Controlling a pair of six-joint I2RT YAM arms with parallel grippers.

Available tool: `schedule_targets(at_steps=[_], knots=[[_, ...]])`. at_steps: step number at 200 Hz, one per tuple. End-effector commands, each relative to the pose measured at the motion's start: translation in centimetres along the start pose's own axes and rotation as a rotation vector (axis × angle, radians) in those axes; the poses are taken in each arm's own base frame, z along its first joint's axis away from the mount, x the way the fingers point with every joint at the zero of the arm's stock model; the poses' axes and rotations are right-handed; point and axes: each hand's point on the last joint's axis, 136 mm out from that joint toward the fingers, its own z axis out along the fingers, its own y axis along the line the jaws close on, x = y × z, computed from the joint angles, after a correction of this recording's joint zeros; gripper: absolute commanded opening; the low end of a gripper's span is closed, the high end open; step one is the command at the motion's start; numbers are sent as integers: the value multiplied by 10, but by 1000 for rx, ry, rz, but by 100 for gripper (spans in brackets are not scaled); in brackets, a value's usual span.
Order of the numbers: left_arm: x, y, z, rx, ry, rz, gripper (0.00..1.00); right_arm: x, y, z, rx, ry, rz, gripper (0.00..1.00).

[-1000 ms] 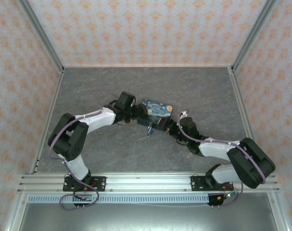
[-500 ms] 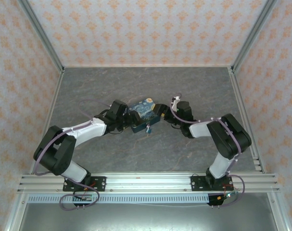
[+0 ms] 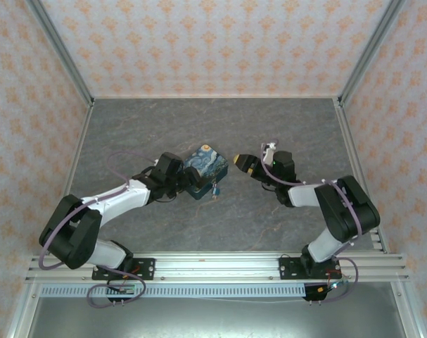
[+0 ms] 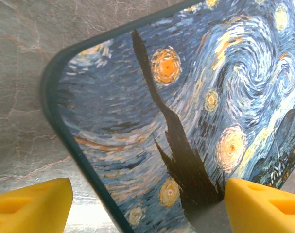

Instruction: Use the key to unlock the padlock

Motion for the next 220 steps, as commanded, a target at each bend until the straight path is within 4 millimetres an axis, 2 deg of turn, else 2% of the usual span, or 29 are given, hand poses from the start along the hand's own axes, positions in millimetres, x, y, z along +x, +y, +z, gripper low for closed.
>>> schedule_targets(at_steps=[1, 29, 85, 158, 220], knots=[[4, 25, -6, -113, -8, 9, 81, 25, 22, -7, -80, 63, -41, 74], [1, 21, -8, -112, -16, 19, 81, 59, 34, -2, -110, 129, -63, 73], [0, 20, -9, -118, -17, 27, 81, 83, 46, 17, -166, 170, -68, 70], [1, 18, -8, -112, -11, 27, 81, 97, 32, 40, -136, 219, -70, 68], [1, 18, -7, -111, -11, 29, 81, 101, 31, 50, -147, 253, -65, 65]])
